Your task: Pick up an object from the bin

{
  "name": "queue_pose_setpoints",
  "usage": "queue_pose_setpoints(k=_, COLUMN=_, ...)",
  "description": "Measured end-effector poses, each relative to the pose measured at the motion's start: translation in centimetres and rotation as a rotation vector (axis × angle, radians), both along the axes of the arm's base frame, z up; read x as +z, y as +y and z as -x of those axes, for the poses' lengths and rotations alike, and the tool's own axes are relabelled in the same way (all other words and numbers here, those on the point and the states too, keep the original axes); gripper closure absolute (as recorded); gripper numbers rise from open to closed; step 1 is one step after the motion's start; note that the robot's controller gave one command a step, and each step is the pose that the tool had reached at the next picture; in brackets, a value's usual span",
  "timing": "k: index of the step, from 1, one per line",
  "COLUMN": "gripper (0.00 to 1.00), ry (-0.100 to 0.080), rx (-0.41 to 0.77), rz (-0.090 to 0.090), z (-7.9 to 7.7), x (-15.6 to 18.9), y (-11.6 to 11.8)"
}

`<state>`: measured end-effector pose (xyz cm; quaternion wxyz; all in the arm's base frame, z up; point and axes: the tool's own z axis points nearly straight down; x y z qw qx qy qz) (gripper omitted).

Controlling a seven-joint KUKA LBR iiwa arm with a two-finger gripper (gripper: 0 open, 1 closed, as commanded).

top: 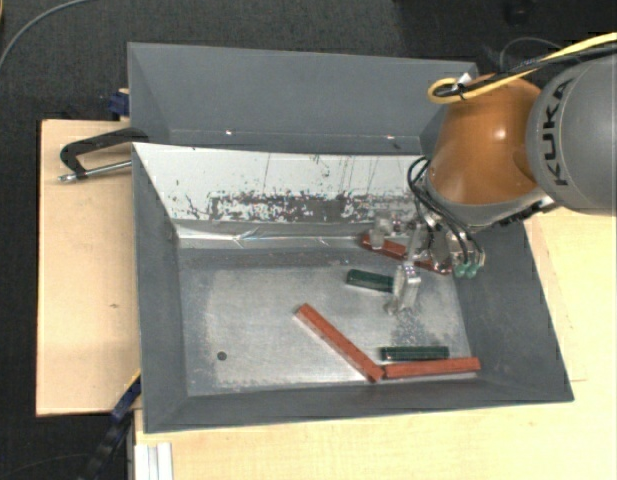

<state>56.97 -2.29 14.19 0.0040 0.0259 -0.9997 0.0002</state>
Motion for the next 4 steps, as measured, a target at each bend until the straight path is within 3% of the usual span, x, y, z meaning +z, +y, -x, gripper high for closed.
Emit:
queue_pose_setpoints(k=1, gripper=0.0, ry=-0.011, rx=0.067, rz=-0.002, z=-3.3, x=-7.4, y=-2.7)
queue_pose_setpoints(k=2, gripper=1.0, ry=-0.035, rx=0.068, rz=-0.002, z=-3.9, x=-6.4, y=-2.5)
queue_pose_setpoints(k=3, gripper=0.0, ry=-0.015, rx=0.069, rz=-0.002, z=-3.4, x=-7.0, y=-2.6)
queue_pose_setpoints(k=4, gripper=1.0, ry=-0.024, rx=0.068, rz=-0.002, z=-3.6, x=-6.6, y=-2.5)
